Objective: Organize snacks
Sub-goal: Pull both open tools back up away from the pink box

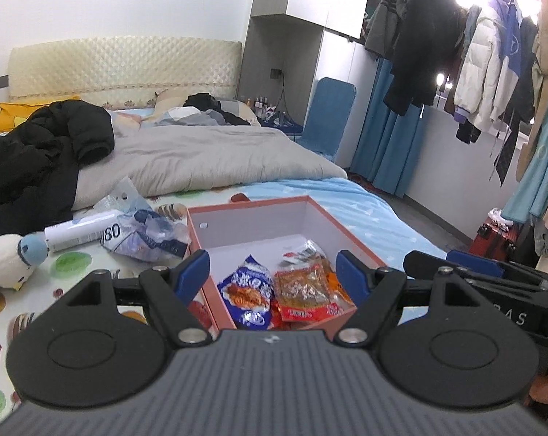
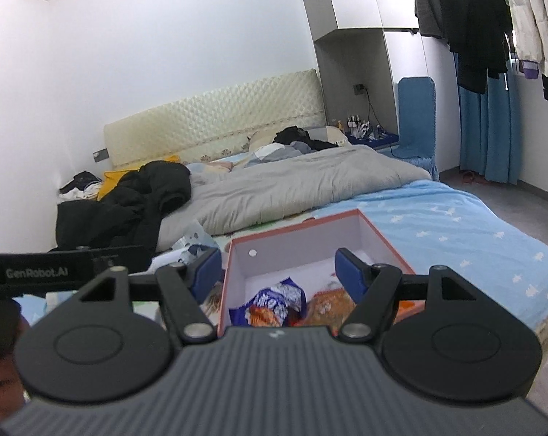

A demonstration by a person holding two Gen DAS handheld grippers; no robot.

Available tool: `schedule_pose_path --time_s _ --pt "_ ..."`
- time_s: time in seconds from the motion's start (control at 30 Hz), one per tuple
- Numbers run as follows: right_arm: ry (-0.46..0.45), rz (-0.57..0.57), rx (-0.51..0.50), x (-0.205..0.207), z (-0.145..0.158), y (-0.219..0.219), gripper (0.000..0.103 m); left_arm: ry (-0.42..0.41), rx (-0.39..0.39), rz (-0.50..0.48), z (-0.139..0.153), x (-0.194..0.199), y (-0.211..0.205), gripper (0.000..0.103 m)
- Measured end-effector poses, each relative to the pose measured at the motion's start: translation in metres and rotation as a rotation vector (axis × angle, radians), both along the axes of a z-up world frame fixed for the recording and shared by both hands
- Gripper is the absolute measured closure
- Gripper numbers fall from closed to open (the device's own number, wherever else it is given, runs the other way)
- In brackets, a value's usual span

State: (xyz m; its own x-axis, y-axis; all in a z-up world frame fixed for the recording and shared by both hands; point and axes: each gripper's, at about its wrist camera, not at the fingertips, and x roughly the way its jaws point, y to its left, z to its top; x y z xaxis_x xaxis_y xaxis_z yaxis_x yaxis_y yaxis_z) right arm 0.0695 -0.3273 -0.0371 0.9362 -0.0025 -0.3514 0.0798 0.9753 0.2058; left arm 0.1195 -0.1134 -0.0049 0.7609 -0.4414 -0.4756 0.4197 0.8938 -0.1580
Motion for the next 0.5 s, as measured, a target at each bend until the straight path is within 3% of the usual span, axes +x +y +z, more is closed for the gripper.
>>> schedule_pose_path --time_s 0.5 --pt "0.088 -0.023 -0.004 -0.027 -0.039 0.012 0.032 0.106 0.048 0.015 -0.042 -0.018 0.004 0.022"
